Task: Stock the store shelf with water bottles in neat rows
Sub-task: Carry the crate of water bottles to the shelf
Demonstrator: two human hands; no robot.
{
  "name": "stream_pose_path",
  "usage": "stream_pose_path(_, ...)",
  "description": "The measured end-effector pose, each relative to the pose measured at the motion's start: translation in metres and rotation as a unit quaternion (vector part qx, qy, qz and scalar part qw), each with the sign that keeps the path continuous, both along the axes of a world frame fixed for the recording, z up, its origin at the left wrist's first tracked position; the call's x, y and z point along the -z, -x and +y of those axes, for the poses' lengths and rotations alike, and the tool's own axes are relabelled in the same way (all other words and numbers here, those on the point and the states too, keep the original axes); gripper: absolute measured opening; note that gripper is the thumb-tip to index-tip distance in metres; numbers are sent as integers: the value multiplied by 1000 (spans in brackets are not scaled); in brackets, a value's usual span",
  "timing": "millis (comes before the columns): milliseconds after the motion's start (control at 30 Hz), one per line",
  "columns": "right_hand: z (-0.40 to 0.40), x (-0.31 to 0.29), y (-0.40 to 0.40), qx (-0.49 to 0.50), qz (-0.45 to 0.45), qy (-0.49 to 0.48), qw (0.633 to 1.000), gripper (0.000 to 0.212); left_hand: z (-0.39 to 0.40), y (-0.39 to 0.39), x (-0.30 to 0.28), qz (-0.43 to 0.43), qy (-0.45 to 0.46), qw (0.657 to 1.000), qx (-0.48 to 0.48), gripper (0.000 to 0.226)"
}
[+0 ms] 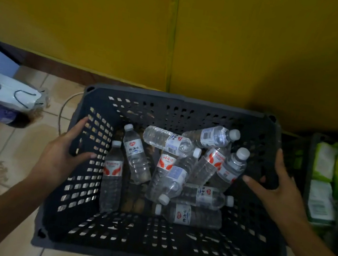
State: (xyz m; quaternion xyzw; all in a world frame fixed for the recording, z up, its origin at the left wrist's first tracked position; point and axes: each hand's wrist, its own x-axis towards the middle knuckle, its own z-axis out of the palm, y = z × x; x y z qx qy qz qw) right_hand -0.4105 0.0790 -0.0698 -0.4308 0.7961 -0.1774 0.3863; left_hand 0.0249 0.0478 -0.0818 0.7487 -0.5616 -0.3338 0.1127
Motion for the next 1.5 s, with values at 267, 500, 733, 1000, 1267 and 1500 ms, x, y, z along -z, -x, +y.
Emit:
stream_pose_path(267,28,-55,-6,-43,0,-50,998,104,54,-11,-51,-45,-50,998,-15,98)
stream_pose_path(500,42,-149,-11,-96,-13,-54,994,110,103,-17,-173,-77,-37,993,-75,101)
stream_pose_path(733,36,-319,-20,-208,-24,-13,978,117,200,-9,-355,-69,7,979,-194,102)
stream_pose_path(1000,47,-531,-53,-351,-10,68,934,103,325,14,-553,-55,47,938,-340,104)
stream_pose_path(1267,79,-630,-95,-468,3,108,877,109,442,35,-654,-95,72,896,-428,103)
stream_pose_path(1500,112,-660,-126,-556,-15,78,827,119,537,76,-686,-122,86,859,-489,106)
